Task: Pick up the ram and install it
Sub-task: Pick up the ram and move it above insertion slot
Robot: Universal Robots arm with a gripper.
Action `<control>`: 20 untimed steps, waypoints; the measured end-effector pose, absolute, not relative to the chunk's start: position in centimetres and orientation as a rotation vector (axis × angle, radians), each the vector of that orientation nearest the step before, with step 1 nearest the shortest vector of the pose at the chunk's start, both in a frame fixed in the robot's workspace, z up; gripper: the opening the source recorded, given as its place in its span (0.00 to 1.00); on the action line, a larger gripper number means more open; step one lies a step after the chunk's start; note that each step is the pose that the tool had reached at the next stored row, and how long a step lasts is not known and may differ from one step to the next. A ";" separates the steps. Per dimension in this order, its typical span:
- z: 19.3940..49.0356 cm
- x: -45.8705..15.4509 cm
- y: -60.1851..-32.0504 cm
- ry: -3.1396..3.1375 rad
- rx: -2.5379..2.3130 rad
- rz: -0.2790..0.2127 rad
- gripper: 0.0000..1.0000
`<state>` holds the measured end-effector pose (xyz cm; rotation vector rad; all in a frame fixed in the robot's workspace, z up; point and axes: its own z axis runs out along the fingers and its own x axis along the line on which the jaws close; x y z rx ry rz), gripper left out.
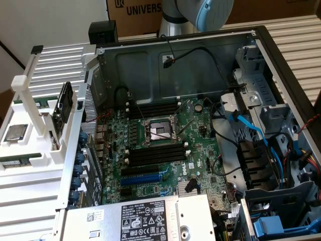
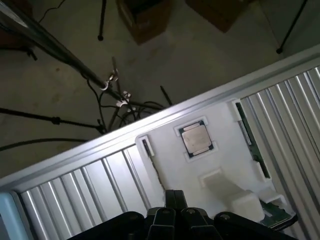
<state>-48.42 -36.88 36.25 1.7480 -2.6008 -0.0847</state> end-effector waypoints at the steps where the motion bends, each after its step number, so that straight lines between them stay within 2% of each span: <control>1: 36.2 -48.4 -36.9 -2.583 1.774 -0.085 0.11; 6: 36.2 -48.4 -36.9 -2.487 1.904 -0.081 0.11; 11: 35.9 -48.4 -36.9 -2.437 2.039 -0.023 0.11; 20: 35.1 -48.4 -37.3 -2.429 2.053 -0.024 0.11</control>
